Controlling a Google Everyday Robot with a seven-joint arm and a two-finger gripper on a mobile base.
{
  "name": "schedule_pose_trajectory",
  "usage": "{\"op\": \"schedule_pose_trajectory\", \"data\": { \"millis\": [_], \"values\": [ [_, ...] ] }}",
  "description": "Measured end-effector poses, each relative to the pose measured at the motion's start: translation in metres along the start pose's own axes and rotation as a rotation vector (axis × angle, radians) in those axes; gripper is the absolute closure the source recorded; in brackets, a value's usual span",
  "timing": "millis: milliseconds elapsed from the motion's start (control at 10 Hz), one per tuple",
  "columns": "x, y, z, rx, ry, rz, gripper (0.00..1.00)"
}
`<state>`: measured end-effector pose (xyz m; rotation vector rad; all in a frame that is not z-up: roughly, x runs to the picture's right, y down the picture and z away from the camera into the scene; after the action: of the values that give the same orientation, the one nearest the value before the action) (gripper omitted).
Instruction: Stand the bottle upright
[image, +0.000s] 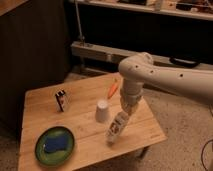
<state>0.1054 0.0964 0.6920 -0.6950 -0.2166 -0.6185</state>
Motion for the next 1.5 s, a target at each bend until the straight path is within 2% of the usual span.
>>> {"op": "schedule_pose_trajectory", "data": {
  "millis": [300, 600, 1000, 1500],
  "values": [
    [0.003, 0.004, 0.005, -0.010, 0.052, -0.001, 1.00],
    [0.010, 0.004, 0.011, -0.020, 0.139, -0.005, 1.00],
    [0.012, 0.004, 0.012, -0.021, 0.179, -0.013, 1.00],
    [0.018, 0.001, 0.013, -0.019, 0.254, 0.003, 1.00]
  ]
}}
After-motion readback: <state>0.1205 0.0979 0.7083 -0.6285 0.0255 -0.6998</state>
